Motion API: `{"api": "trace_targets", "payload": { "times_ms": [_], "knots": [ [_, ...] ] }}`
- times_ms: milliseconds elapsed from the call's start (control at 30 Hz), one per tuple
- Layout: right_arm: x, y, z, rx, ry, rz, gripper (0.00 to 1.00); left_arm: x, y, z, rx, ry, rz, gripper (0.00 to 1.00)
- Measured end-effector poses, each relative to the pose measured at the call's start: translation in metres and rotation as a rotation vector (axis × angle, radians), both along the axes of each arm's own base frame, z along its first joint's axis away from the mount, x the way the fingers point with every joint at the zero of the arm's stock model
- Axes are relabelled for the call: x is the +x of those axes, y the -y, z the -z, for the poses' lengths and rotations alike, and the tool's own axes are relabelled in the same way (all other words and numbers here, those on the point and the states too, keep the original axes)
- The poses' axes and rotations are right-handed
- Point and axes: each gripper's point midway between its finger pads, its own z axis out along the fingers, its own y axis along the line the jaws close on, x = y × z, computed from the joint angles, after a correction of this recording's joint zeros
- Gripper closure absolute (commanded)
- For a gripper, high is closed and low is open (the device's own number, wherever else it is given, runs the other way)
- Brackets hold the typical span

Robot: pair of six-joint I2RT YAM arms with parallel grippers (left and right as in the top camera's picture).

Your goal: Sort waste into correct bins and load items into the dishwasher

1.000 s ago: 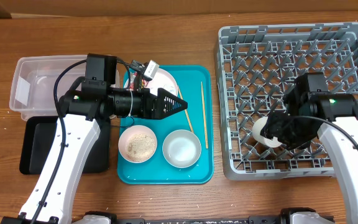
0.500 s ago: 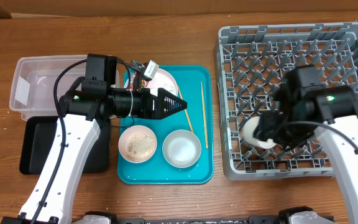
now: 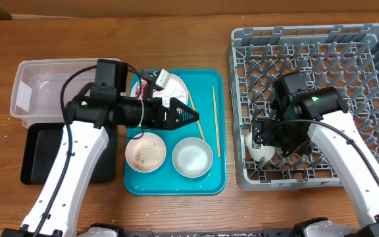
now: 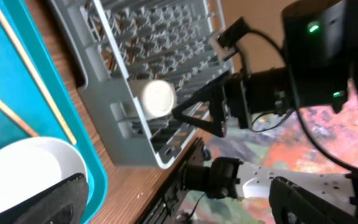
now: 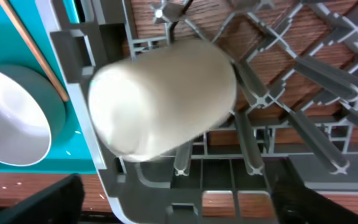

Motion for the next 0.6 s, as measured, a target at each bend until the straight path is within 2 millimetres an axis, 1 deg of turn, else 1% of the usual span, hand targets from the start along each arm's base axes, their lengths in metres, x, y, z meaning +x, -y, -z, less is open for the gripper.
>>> {"api": "trace_targets", "payload": {
  "times_ms": [100,167,233,300,333,367,400,433,467,500,567,600],
  "knots": [
    [0.006,-0.001,-0.007,0.008,0.032,0.002,0.0,-0.005,0.003,0.016,0.104,-0.009,-0.003,0.11],
    [0.023,-0.006,-0.032,0.04,0.144,0.003,0.0,-0.006,0.003,0.028,0.183,-0.006,-0.015,0.12],
    [0.037,-0.01,-0.064,0.079,0.276,0.007,0.0,-0.006,-0.002,0.04,0.273,-0.023,-0.048,0.13],
    [0.046,-0.016,-0.099,0.134,0.415,0.006,0.0,-0.003,-0.011,0.05,0.351,-0.041,-0.098,0.15],
    [0.046,-0.017,-0.113,0.156,0.462,0.006,0.0,0.0,-0.017,0.056,0.398,-0.045,-0.133,0.16],
    [0.044,-0.019,-0.13,0.19,0.522,0.002,0.0,0.008,-0.029,0.063,0.474,-0.034,-0.193,0.16],
    [0.042,-0.02,-0.137,0.206,0.544,0.001,0.0,0.015,-0.038,0.067,0.528,-0.019,-0.241,0.17],
    [0.035,-0.022,-0.146,0.23,0.569,-0.005,0.0,0.032,-0.057,0.071,0.627,0.034,-0.335,0.17],
    [0.032,-0.022,-0.148,0.24,0.569,-0.007,0.0,0.042,-0.066,0.071,0.671,0.074,-0.38,0.16],
    [0.032,-0.023,-0.147,0.243,0.563,-0.006,0.0,0.058,-0.076,0.07,0.727,0.13,-0.433,0.15],
    [0.032,-0.024,-0.143,0.244,0.542,-0.007,0.0,0.071,-0.084,0.077,0.78,0.154,-0.467,0.13],
    [0.032,-0.025,-0.142,0.246,0.534,-0.007,0.0,0.079,-0.088,0.086,0.815,0.16,-0.478,0.12]
  ]
}}
